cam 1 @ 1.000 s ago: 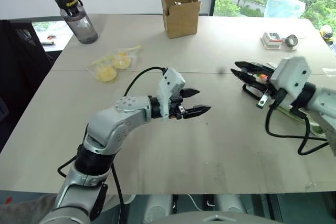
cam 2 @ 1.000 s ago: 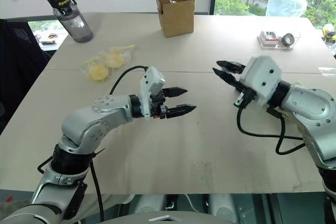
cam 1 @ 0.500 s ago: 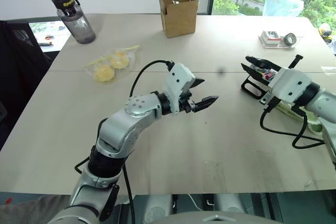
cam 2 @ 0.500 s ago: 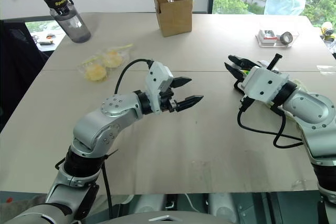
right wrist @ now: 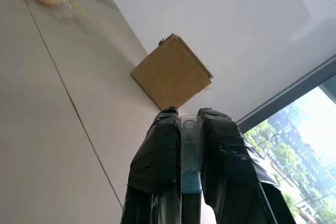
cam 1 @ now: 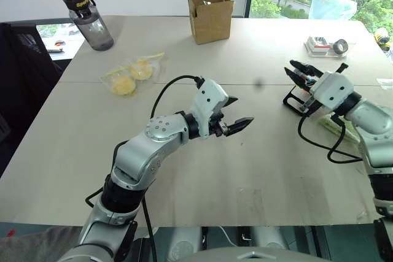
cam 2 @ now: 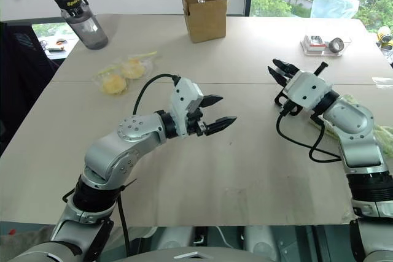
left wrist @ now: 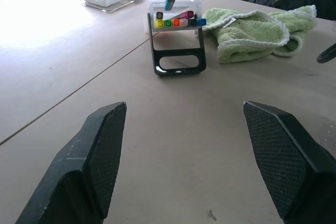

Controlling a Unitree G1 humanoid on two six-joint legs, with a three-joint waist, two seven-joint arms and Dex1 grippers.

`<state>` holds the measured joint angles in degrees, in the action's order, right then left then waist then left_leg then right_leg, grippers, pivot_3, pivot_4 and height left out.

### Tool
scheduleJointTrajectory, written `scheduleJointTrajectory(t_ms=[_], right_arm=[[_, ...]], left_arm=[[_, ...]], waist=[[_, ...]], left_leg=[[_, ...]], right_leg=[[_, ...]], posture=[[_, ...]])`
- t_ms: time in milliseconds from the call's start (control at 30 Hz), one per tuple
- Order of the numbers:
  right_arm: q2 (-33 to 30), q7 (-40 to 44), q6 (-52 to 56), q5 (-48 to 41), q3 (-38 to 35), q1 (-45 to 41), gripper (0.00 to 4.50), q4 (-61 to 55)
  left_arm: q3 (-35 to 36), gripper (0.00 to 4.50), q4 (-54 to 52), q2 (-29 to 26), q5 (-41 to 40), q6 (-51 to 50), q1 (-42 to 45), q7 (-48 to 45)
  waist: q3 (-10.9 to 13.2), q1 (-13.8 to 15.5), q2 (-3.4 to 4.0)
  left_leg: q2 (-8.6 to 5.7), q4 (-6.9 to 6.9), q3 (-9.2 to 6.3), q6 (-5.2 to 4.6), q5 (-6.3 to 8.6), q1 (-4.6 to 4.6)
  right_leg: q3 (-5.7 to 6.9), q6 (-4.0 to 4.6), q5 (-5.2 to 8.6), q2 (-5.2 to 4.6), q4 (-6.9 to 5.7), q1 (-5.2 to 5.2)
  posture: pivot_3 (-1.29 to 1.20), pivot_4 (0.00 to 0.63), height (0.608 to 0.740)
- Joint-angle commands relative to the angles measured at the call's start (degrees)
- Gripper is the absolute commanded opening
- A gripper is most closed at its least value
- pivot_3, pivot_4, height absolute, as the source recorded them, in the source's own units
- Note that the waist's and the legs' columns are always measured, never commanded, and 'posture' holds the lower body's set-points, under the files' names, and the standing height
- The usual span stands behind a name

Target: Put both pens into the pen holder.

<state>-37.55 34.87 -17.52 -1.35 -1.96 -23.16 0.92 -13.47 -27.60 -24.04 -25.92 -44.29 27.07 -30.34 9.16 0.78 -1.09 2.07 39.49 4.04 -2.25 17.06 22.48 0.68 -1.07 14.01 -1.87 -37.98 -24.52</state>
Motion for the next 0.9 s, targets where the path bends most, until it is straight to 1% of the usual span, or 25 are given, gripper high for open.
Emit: scheduleJointTrajectory(t_ms=[33, 67, 100, 167, 233, 267, 400, 467, 567, 600, 667, 733, 833, 900], right_arm=[[0.0, -0.5, -4.6, 1.2, -0.5, -2.1, 1.06, 3.7], [-0.1, -0.5, -5.5, 1.6, -0.4, -2.4, 1.43, 5.0], [-0.1, -0.7, -6.5, 2.0, -0.4, -2.8, 1.9, 6.2], [-0.2, -0.9, -7.8, 2.2, -0.7, -3.3, 2.89, 7.6], [-0.5, -1.0, -8.8, 2.2, -1.2, -3.7, 4.03, 8.2], [-0.6, -1.1, -9.0, 1.8, -1.6, -3.9, 4.43, 8.1], [-0.7, -0.3, -6.9, -0.9, -2.8, -3.0, 4.47, 5.6], [-0.3, 1.9, -1.5, -5.4, -2.8, -0.8, 4.47, 1.9], [-0.3, 5.8, 12.0, -17.0, -2.9, 7.1, 4.47, -8.6], [-0.6, 6.5, 15.3, -19.5, -3.2, 9.8, 4.47, -11.1], [-1.5, 7.7, 20.5, -23.0, -4.2, 16.2, 4.47, -14.7], [-1.8, 8.0, 23.9, -25.5, -6.4, 22.3, 4.47, -16.3], [-1.8, 9.5, 25.8, -27.2, -9.2, 31.7, 4.47, -17.0], [-1.0, 9.7, 25.7, -27.5, -10.4, 34.7, 4.47, -16.7]], left_arm=[[0.7, 3.63, -2.8, 0.4, 0.2, 0.0, 0.8, 0.4], [0.7, 3.63, -2.8, 0.5, 0.2, -0.1, 0.8, 0.5], [0.6, 3.63, -2.8, 0.5, 0.2, -0.2, 0.9, 0.7], [0.7, 3.63, -2.9, 0.6, 0.2, -0.4, 0.9, 0.9], [0.8, 3.63, -3.0, 0.7, 0.2, -0.5, 0.8, 1.1], [0.9, 3.63, -2.9, 0.8, 0.3, -0.5, 0.7, 1.3], [1.0, 3.63, -2.5, 0.6, 0.6, -0.3, 0.2, 1.3], [1.3, 3.63, -2.1, 0.1, 0.8, 0.2, -0.3, 1.0], [1.5, 3.63, -0.4, -2.8, 3.1, 2.9, -4.0, -0.2], [1.5, 3.63, -0.1, -4.0, 3.9, 4.4, -5.5, -1.1], [3.3, 3.63, 0.1, -4.8, 2.7, 6.3, -8.8, -2.9], [5.2, 3.63, 0.4, -5.3, 1.9, 8.1, -13.1, -4.2], [5.8, 3.63, 2.5, -7.6, 5.6, 14.1, -22.0, -5.9], [5.8, 3.63, 3.5, -8.7, 7.1, 17.1, -25.6, -6.7]], waist=[[0.0, -0.1, 0.0], [0.0, -0.1, 0.0], [0.0, -0.1, 0.0], [0.0, -0.1, 0.01], [0.0, -0.1, 0.01], [0.0, -0.1, 0.01], [0.0, -0.1, 0.01], [0.0, -0.1, 0.01], [0.0, 0.0, 0.03], [0.0, 0.0, 0.04], [0.0, 0.0, 0.06], [0.0, 0.0, 0.06], [-0.1, 0.0, 0.09], [-0.1, -0.1, 0.08]], left_leg=[[0.0, 0.0, 0.0, 0.0, 0.0, 0.0], [0.0, 0.0, 0.0, 0.0, 0.0, -0.01], [0.01, 0.0, 0.0, 0.01, 0.0, -0.02], [0.02, 0.0, 0.0, 0.01, 0.0, -0.03], [0.02, 0.0, 0.0, 0.01, -0.01, -0.03], [0.03, 0.0, 0.0, 0.01, -0.01, -0.03], [0.03, 0.0, 0.0, 0.02, -0.01, -0.03], [0.03, 0.0, 0.0, 0.02, -0.01, -0.03], [0.06, -0.03, -0.04, 0.02, -0.01, -0.03], [0.09, -0.03, -0.04, 0.03, -0.01, -0.07], [0.1, -0.07, -0.04, 0.03, -0.01, -0.07], [0.1, -0.08, -0.03, 0.02, -0.01, -0.05], [0.05, -0.06, 0.02, 0.0, 0.01, -0.09], [0.05, -0.07, 0.05, -0.04, 0.03, -0.31]], right_leg=[[0.0, 0.0, 0.0, -0.03, 0.0, 0.0], [0.0, 0.0, 0.0, -0.04, -0.01, 0.0], [0.0, 0.0, 0.0, -0.04, -0.02, 0.0], [0.0, 0.0, 0.0, -0.04, -0.03, 0.0], [0.0, 0.01, 0.0, -0.04, -0.04, 0.0], [0.0, 0.01, 0.0, -0.04, -0.04, 0.0], [0.0, 0.01, 0.0, -0.06, -0.05, 0.0], [0.0, 0.01, -0.01, -0.07, -0.05, 0.0], [0.04, 0.01, -0.01, -0.1, -0.06, 0.01], [0.07, 0.01, -0.01, -0.11, -0.08, 0.04], [0.08, 0.01, 0.0, -0.11, -0.07, 0.03], [0.1, 0.01, 0.0, -0.14, -0.04, 0.03], [0.08, 0.01, 0.0, -0.23, -0.03, 0.08], [0.07, 0.02, 0.01, -0.21, 0.01, 0.28]], posture=[[0.0, 0.15, 0.736], [0.0, 0.15, 0.736], [0.0, 0.15, 0.736], [0.0, 0.15, 0.736], [0.0, 0.15, 0.736], [0.0, 0.15, 0.736], [0.0, 0.15, 0.736], [0.0, 0.15, 0.736], [0.0, 0.15, 0.736], [0.0, 0.15, 0.736], [0.0, 0.15, 0.736], [0.0, 0.15, 0.736], [0.0, 0.15, 0.736], [0.0, 0.15, 0.736]])
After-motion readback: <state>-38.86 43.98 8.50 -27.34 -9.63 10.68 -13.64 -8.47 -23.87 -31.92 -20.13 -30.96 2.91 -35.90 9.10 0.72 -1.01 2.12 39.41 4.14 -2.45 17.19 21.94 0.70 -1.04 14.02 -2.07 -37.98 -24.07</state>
